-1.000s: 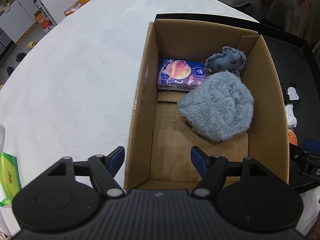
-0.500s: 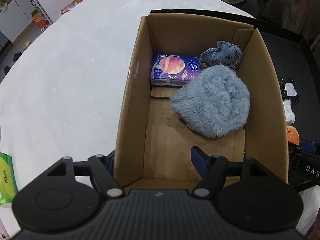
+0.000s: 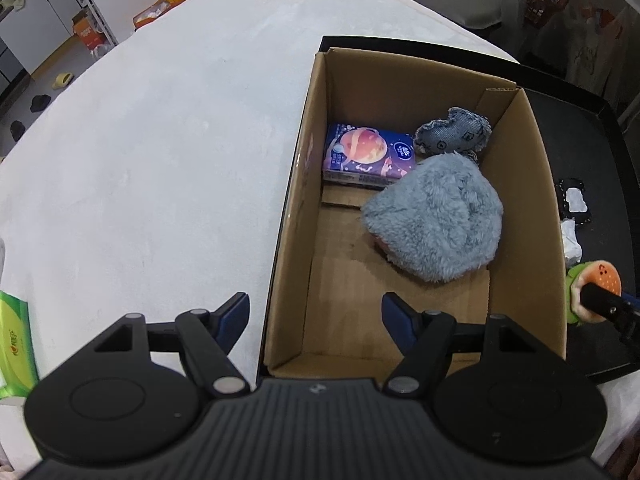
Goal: Organize soft objects
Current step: 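Lift the burger plush with the right tool and carry it over the box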
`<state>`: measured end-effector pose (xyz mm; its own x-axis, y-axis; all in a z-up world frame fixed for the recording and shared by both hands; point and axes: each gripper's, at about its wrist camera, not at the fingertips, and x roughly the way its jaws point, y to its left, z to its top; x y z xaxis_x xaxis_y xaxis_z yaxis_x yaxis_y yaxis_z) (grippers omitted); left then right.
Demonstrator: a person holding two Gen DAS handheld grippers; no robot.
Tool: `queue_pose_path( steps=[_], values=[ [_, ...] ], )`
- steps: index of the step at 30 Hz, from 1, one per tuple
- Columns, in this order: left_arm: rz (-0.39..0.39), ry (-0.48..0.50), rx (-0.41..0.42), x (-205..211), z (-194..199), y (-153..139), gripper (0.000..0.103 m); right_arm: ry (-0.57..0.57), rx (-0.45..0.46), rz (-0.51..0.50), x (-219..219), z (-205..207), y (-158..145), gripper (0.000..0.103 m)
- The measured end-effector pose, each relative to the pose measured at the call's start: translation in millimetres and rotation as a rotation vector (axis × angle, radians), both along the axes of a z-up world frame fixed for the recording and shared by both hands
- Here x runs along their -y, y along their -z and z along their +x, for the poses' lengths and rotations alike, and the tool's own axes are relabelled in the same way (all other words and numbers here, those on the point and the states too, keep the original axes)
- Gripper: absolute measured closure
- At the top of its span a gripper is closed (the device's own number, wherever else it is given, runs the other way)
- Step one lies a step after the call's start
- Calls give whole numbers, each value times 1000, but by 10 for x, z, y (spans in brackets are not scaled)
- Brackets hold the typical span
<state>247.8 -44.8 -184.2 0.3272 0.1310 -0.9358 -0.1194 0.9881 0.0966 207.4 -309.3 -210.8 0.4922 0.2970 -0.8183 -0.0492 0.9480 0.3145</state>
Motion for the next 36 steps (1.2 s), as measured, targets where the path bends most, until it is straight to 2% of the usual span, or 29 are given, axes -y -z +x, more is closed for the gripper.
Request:
queue_pose_path(
  steps=[5,24,30,36],
  values=[
    [-14,7,15,-24,-44,-52,32,0,14,29,-8,-8,-160,66],
    [-88,-45,77,-303,-166,-123,32,-45,90,3,-362,-4,-658,66],
    [-119,-55,83,-378,-197,-83,36,-72,114,-8,-532,49,-795,66],
    [-146,-67,96,-472,-232,-51,44,-102,139,-21,-714,152,-892,65]
  ],
)
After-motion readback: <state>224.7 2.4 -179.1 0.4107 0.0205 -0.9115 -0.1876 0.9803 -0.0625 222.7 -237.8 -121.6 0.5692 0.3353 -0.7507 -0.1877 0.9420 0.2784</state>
